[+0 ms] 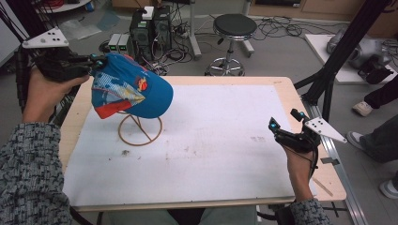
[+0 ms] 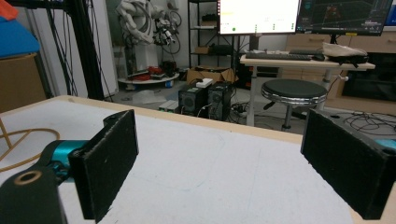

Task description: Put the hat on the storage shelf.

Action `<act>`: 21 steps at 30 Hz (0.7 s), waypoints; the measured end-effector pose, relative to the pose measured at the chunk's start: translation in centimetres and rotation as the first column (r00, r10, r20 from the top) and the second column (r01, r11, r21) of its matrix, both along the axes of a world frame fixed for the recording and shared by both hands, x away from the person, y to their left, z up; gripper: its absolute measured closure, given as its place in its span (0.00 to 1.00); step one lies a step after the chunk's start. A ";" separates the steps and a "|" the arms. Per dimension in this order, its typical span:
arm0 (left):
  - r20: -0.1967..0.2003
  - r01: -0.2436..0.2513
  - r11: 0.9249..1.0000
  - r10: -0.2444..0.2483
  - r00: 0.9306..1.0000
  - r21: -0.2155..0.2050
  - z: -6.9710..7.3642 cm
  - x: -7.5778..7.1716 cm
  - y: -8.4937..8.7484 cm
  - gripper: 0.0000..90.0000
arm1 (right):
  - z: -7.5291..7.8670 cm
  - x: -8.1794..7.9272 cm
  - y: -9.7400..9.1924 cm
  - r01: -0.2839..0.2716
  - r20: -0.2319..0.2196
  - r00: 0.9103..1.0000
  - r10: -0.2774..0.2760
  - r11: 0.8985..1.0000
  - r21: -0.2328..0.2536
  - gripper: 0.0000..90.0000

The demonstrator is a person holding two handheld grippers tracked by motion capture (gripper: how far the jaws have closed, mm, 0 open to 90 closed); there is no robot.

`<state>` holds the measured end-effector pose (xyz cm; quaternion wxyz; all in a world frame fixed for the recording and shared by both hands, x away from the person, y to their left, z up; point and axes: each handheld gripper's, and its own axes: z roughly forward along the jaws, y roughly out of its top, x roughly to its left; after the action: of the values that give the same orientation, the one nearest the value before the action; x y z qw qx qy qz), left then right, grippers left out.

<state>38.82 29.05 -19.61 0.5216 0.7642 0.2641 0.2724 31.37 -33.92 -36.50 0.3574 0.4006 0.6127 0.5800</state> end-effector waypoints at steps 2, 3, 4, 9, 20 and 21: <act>-0.006 -0.005 1.000 0.005 1.000 0.010 -0.3 0.1 0.2 0.98 | 0.0 0.0 0.0 0.001 -0.001 1.000 -0.001 1.000 -0.002 0.11; -0.011 -0.007 1.000 0.007 1.000 0.008 -0.5 0.3 0.3 0.98 | 0.0 0.0 0.0 0.001 -0.002 1.000 -0.001 1.000 0.000 0.11; -0.011 -0.008 1.000 0.008 1.000 0.007 -0.6 0.3 0.4 0.98 | 0.0 0.0 0.0 0.000 -0.002 1.000 0.000 1.000 -0.001 0.11; -0.021 -0.006 1.000 0.006 1.000 0.000 -1.2 0.6 0.4 0.98 | 0.0 0.0 0.0 0.002 -0.002 1.000 -0.002 1.000 -0.002 0.11; -0.026 -0.012 1.000 0.012 1.000 -0.028 -2.0 1.3 0.6 0.98 | -0.1 0.1 0.0 0.002 -0.008 1.000 -0.002 1.000 -0.004 0.11; -0.027 -0.014 0.999 0.013 1.000 -0.029 -2.1 1.4 0.5 0.98 | -0.1 0.1 0.1 0.002 -0.008 1.000 -0.002 1.000 -0.005 0.11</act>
<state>40.26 29.58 -21.69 0.5273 0.7583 0.2800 0.2619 31.43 -33.87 -36.62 0.3566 0.4028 0.6150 0.5765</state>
